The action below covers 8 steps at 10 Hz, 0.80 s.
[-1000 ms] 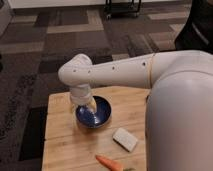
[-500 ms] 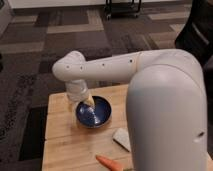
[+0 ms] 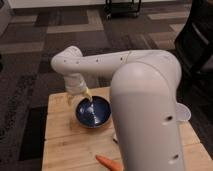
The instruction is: Drag the ceramic bowl in a circle
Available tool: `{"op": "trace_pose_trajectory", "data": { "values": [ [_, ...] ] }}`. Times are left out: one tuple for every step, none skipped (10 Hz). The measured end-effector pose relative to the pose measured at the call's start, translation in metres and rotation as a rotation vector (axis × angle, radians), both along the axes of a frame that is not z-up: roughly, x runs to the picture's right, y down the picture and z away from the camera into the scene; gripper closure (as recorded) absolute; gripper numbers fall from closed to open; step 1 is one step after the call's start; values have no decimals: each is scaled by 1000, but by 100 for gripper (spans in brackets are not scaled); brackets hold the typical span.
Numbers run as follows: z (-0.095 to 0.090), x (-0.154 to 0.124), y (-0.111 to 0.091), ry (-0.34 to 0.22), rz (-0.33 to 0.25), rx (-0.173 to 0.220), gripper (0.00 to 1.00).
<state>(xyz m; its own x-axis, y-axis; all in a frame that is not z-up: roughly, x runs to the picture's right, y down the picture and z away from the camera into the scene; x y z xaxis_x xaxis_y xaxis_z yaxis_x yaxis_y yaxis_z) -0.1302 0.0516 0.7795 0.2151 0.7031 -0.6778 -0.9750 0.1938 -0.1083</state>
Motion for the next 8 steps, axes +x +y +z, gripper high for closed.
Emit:
{"op": "trace_pose_trajectory", "data": {
  "values": [
    [13,1,-3,-7,3,-7,35],
    [24,3,-5,-9,7,-14,35],
    [48,16,-14,1,22,-20,35],
    [55,21,-21,6,30,-15,35],
    [61,31,-28,17,46,-10,35],
    [67,51,-41,42,75,8,35],
    [65,64,-49,57,97,22,35],
    [57,85,-57,89,131,42,35]
  ]
}}
